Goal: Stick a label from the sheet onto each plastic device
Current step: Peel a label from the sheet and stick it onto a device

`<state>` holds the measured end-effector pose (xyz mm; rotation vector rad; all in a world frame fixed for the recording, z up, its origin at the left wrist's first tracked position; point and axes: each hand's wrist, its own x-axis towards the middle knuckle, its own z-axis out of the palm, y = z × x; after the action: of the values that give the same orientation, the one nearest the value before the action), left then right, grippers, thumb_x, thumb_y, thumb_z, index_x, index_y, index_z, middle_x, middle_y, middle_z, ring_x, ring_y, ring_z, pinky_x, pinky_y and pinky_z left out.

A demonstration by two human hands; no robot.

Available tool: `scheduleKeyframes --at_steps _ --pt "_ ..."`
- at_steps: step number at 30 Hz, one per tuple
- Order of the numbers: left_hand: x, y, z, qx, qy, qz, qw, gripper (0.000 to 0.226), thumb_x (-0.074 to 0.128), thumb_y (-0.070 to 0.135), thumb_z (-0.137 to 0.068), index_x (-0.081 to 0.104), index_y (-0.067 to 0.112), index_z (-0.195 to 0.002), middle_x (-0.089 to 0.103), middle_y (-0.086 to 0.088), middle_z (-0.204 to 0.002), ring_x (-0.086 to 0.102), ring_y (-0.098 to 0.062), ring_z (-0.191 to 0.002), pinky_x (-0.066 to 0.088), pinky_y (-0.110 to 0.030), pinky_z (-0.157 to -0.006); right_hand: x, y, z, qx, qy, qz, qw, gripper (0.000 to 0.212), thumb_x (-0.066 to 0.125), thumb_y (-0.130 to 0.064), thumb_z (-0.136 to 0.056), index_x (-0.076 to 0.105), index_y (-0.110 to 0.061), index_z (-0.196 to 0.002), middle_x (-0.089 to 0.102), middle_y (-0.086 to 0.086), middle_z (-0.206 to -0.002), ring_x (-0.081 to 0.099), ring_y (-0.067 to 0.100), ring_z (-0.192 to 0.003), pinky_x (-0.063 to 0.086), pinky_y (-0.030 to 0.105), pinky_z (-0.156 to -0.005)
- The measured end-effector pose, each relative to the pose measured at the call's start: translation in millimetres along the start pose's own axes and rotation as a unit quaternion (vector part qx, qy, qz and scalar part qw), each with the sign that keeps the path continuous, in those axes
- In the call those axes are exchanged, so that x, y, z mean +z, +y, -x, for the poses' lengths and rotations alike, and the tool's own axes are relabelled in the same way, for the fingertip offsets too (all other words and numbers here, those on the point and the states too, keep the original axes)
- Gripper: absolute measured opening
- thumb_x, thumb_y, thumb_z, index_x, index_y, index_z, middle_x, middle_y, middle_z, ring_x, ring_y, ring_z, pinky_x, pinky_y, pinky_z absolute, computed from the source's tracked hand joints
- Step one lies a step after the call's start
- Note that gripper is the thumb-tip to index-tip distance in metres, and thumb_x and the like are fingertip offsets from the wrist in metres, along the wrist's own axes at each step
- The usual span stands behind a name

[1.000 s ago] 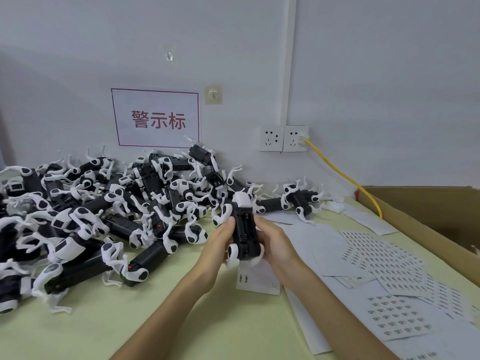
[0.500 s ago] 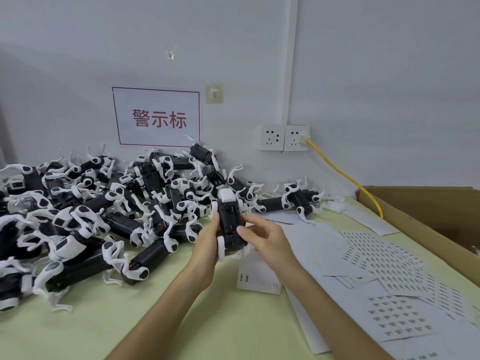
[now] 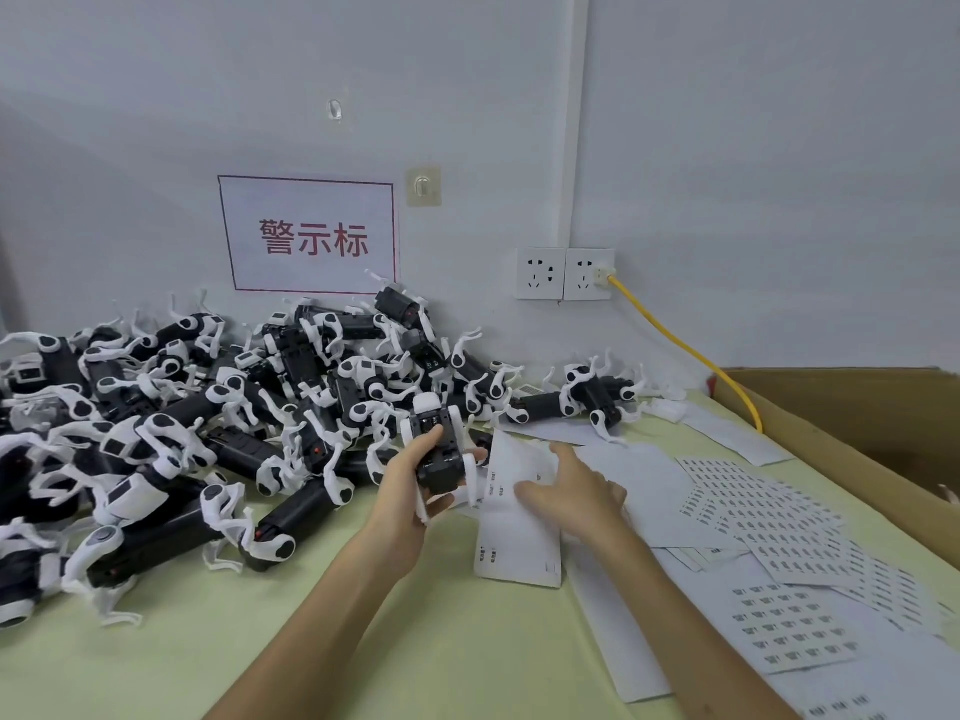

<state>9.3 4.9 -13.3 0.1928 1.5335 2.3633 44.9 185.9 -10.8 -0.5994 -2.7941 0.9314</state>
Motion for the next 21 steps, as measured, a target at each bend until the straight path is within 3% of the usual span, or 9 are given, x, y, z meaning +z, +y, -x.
scheduleKeyframes --at_steps 2,4,7,8,11,13,15,18,21 --pt "-1.3 -0.8 -1.7 -0.003 -0.004 0.004 1.000 0.039 0.054 0.038 -0.099 0.071 0.010 -0.121 0.075 -0.013 -0.119 0.061 -0.034 -0.128 0.032 -0.052 -0.120 4.4 -1.1 -0.8 0.001 -0.019 -0.030 0.999 0.072 0.059 -0.042 -0.085 0.029 -0.032 -0.149 0.058 -0.004 -0.118 0.047 0.026 -0.131 0.017 0.041 -0.113" --pt "-1.3 0.7 0.1 -0.017 -0.015 0.019 1.000 0.035 0.062 0.034 -0.091 0.073 0.009 -0.113 0.075 -0.014 -0.115 0.069 -0.032 -0.107 0.046 -0.047 -0.106 6.1 -1.4 -2.2 -0.010 -0.013 -0.093 0.995 0.071 0.063 -0.036 -0.085 0.031 -0.033 -0.149 0.054 -0.008 -0.113 0.051 0.021 -0.125 0.024 0.036 -0.108" --pt "-2.2 2.3 1.9 -0.047 -0.040 0.039 0.997 0.034 0.067 0.037 -0.079 0.079 0.011 -0.096 0.074 -0.012 -0.100 0.071 -0.030 -0.086 0.053 -0.042 -0.090 7.3 -1.3 -2.4 -0.048 -0.004 -0.185 0.982 0.075 0.068 -0.024 -0.085 0.033 -0.028 -0.151 0.051 0.001 -0.138 0.053 0.017 -0.111 0.043 0.025 -0.086" --pt "-2.9 2.4 1.1 -0.059 -0.051 0.052 0.996 0.033 0.066 0.038 -0.080 0.081 0.011 -0.092 0.075 -0.013 -0.101 0.073 -0.033 -0.087 0.055 -0.043 -0.091 7.3 -1.1 -1.9 -0.059 0.000 -0.185 0.981 0.075 0.069 -0.022 -0.085 0.033 -0.027 -0.151 0.047 0.002 -0.144 0.052 0.017 -0.113 0.042 0.024 -0.083" --pt "-4.4 2.8 0.4 -0.069 -0.067 0.081 0.992 0.036 0.064 0.039 -0.084 0.081 0.009 -0.095 0.074 -0.017 -0.109 0.074 -0.037 -0.095 0.058 -0.049 -0.090 7.1 -0.2 -0.7 -0.086 0.012 -0.168 0.982 0.073 0.071 -0.022 -0.083 0.039 -0.027 -0.148 0.043 0.001 -0.148 0.052 0.020 -0.125 0.043 0.029 -0.094" --pt "-5.5 2.9 0.7 -0.064 -0.071 0.089 0.991 0.037 0.064 0.040 -0.084 0.081 0.010 -0.099 0.073 -0.017 -0.116 0.072 -0.038 -0.101 0.060 -0.048 -0.090 6.8 -0.3 1.1 -0.099 0.019 -0.168 0.981 0.064 0.072 -0.024 -0.082 0.047 -0.027 -0.141 0.046 -0.001 -0.143 0.053 0.015 -0.116 0.043 0.029 -0.093" --pt "-6.4 2.9 0.6 -0.060 -0.070 0.100 0.991 0.037 0.065 0.041 -0.083 0.080 0.012 -0.101 0.069 -0.016 -0.121 0.067 -0.037 -0.108 0.057 -0.047 -0.092 5.6 -0.6 3.4 -0.114 0.034 -0.173 0.978 0.052 0.074 -0.025 -0.082 0.056 -0.029 -0.130 0.050 -0.005 -0.136 0.048 0.009 -0.110 0.039 0.026 -0.089" --pt "-7.2 3.2 0.1 -0.053 -0.066 0.115 0.990 0.038 0.065 0.041 -0.083 0.079 0.012 -0.104 0.067 -0.017 -0.124 0.063 -0.037 -0.111 0.058 -0.044 -0.089 2.8 -2.1 5.4 -0.147 0.050 -0.181 0.971 0.025 0.077 -0.023 -0.080 0.067 -0.036 -0.099 0.062 -0.013 -0.124 0.052 0.009 -0.117 0.041 0.030 -0.096" --pt "-6.3 4.2 1.2 -0.049 -0.051 0.111 0.991 0.040 0.065 0.043 -0.083 0.079 0.013 -0.105 0.067 -0.018 -0.126 0.063 -0.039 -0.111 0.058 -0.040 -0.086 1.4 -5.0 8.2 -0.170 0.015 -0.182 0.968 0.019 0.080 -0.023 -0.076 0.071 -0.036 -0.085 0.069 -0.018 -0.108 0.058 0.008 -0.112 0.046 0.033 -0.097"
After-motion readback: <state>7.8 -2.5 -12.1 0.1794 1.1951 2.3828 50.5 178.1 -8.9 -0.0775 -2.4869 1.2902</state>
